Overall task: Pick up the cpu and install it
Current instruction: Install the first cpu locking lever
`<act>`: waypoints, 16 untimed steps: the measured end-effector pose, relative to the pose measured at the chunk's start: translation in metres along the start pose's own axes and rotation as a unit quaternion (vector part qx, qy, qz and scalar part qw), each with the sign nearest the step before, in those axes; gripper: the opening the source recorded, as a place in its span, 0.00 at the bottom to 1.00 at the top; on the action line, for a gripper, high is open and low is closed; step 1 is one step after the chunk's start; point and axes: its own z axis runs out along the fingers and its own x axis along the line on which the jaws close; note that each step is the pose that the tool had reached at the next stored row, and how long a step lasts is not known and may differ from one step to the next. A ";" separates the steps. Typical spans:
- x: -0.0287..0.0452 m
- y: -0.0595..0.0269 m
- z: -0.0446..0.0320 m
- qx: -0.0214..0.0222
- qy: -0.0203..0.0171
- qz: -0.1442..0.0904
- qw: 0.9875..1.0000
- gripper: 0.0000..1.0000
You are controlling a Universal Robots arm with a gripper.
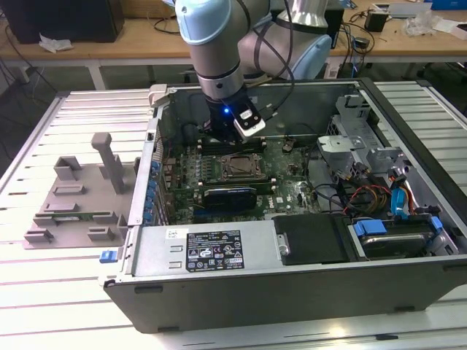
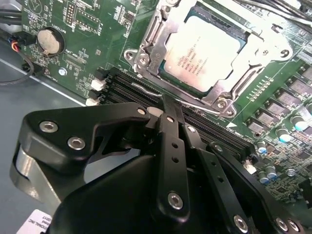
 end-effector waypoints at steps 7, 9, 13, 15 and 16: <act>0.0023 -0.0002 0.0020 0.001 -0.005 0.001 1.000 0.11; 0.0025 -0.0006 0.0034 0.004 -0.008 0.000 1.000 0.11; 0.0028 -0.0012 0.0048 0.008 -0.011 -0.001 1.000 0.11; 0.0029 -0.0013 0.0054 0.009 -0.012 -0.001 1.000 0.11; 0.0030 -0.0014 0.0056 0.009 -0.013 -0.001 1.000 0.11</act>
